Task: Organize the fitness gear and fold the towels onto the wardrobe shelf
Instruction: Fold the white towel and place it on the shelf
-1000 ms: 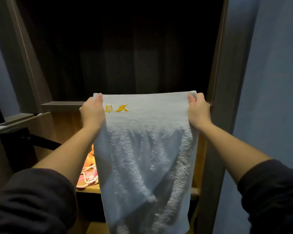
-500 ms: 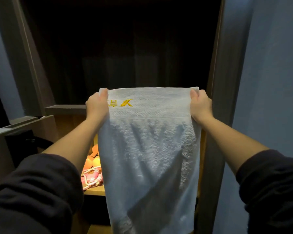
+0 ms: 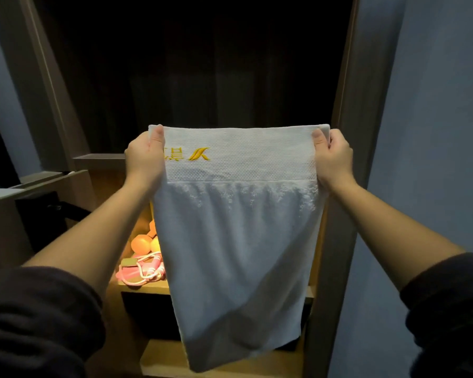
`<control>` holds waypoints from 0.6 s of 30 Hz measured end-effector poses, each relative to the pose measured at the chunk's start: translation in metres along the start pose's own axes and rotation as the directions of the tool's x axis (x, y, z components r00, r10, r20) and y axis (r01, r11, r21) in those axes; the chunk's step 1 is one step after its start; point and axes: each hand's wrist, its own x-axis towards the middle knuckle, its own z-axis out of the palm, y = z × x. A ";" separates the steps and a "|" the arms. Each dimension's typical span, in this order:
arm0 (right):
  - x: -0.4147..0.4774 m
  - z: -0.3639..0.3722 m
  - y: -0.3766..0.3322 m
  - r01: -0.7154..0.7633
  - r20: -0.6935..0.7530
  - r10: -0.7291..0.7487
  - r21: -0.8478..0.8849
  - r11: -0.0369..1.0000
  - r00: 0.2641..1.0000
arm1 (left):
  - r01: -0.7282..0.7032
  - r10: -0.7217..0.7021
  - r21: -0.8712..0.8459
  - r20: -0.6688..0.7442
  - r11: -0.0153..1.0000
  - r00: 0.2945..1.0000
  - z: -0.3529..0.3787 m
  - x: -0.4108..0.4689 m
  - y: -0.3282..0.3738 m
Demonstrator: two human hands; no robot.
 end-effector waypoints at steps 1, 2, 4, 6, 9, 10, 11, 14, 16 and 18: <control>-0.011 -0.006 0.000 0.011 -0.006 -0.011 0.031 0.999 1.000 | -0.014 0.014 -0.015 -0.002 1.000 1.000 -0.006 -0.011 -0.002; -0.023 -0.013 0.000 0.017 -0.003 -0.017 0.065 0.998 1.000 | -0.025 0.025 -0.025 0.000 0.999 1.000 -0.012 -0.022 -0.004; -0.048 -0.027 0.002 0.011 0.035 -0.017 0.155 0.988 0.999 | -0.021 0.023 -0.073 0.024 0.997 0.999 -0.022 -0.048 -0.007; -0.075 -0.040 0.003 -0.009 0.072 -0.010 0.255 0.967 0.997 | 0.001 0.008 -0.160 0.057 0.987 0.998 -0.033 -0.077 -0.007; -0.118 -0.058 -0.001 -0.036 0.072 0.012 0.345 0.938 0.997 | 0.022 -0.004 -0.246 0.074 0.969 0.997 -0.050 -0.122 -0.004; -0.132 -0.064 -0.003 -0.044 0.069 0.020 0.369 0.928 0.997 | 0.019 -0.002 -0.264 0.067 0.964 0.998 -0.055 -0.135 -0.003; -0.147 -0.070 -0.005 -0.051 0.067 0.027 0.389 0.920 0.997 | 0.015 0.001 -0.294 0.055 0.956 0.998 -0.061 -0.148 -0.001; -0.184 -0.087 -0.014 -0.049 0.046 0.032 0.442 0.896 0.998 | -0.014 0.019 -0.407 0.008 0.914 1.000 -0.078 -0.179 0.005; -0.201 -0.097 -0.023 -0.036 0.011 0.035 0.464 0.885 0.999 | -0.043 0.041 -0.456 -0.013 0.889 0.999 -0.086 -0.197 0.013; -0.210 -0.108 -0.033 -0.024 -0.015 0.036 0.484 0.875 0.999 | -0.068 0.061 -0.484 -0.031 0.872 0.998 -0.092 -0.208 0.023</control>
